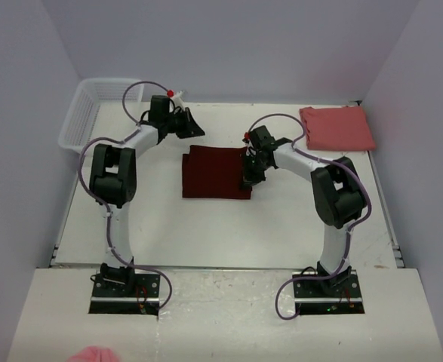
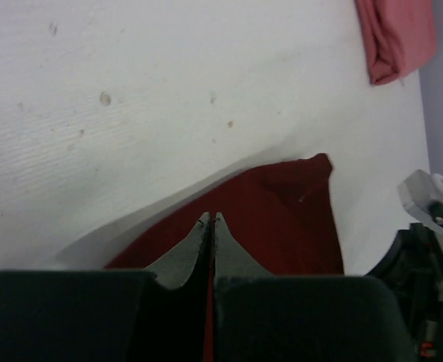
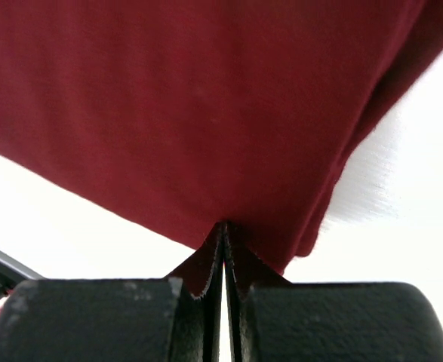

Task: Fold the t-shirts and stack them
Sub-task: Fold the long partially folded tshirt into a neat square

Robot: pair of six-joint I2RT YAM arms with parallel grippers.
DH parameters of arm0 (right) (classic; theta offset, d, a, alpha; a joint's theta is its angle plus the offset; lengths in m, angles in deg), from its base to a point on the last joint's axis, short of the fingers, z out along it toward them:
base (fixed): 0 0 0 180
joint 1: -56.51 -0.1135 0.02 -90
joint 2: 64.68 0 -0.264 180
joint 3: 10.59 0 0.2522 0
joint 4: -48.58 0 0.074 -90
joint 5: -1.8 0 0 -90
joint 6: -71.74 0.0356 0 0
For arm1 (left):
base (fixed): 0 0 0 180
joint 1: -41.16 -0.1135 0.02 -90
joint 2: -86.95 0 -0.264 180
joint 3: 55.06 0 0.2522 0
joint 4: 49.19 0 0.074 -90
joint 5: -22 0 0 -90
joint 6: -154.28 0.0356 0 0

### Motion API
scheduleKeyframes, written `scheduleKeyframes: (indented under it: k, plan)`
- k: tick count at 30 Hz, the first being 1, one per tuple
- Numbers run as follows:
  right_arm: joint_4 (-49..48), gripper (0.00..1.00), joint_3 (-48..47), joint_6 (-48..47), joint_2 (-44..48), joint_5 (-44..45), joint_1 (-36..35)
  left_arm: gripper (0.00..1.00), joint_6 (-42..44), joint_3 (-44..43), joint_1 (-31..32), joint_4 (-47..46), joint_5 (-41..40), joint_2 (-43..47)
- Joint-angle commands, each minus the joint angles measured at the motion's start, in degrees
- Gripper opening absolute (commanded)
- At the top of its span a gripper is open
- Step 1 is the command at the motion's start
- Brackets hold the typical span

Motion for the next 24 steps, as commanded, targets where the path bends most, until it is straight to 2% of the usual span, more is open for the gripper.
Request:
scheduleKeyframes:
  k: [1,5,8,14,18,21,22,24]
  plan:
    - [3.03,0.0,-6.23,-2.33,3.48,1.29,-0.2,0.0,0.6,1.66,0.48,-2.03,-1.28,10.75]
    - [8.37,0.0,-16.14,-3.21,-0.28,2.68,0.15,0.0,-0.64,5.17,0.83,-1.41,-4.18,18.73]
    - [10.23,0.0,-22.12,-4.0,-4.67,1.65,1.12,0.0,-0.99,7.02,1.71,0.6,-5.24,21.47]
    - [13.21,0.0,-32.06,-4.71,-12.15,-1.09,3.58,0.0,-2.75,17.2,6.53,-0.97,-9.29,24.91]
    - [11.83,0.0,-28.85,-6.03,-9.64,3.38,3.67,0.0,-1.17,18.54,11.55,-1.85,-9.8,24.38]
    - [8.75,0.12,-23.92,-6.99,-6.29,5.85,4.02,0.0,-0.11,17.57,15.5,-2.12,-11.13,23.77]
    - [8.83,0.2,-22.95,-7.17,-6.01,6.46,4.11,0.0,-0.02,17.14,16.21,-2.12,-11.22,22.9]
    - [9.62,0.25,-21.98,-7.34,-5.92,7.78,4.55,0.0,-0.37,16.43,17.88,-1.94,-11.57,21.75]
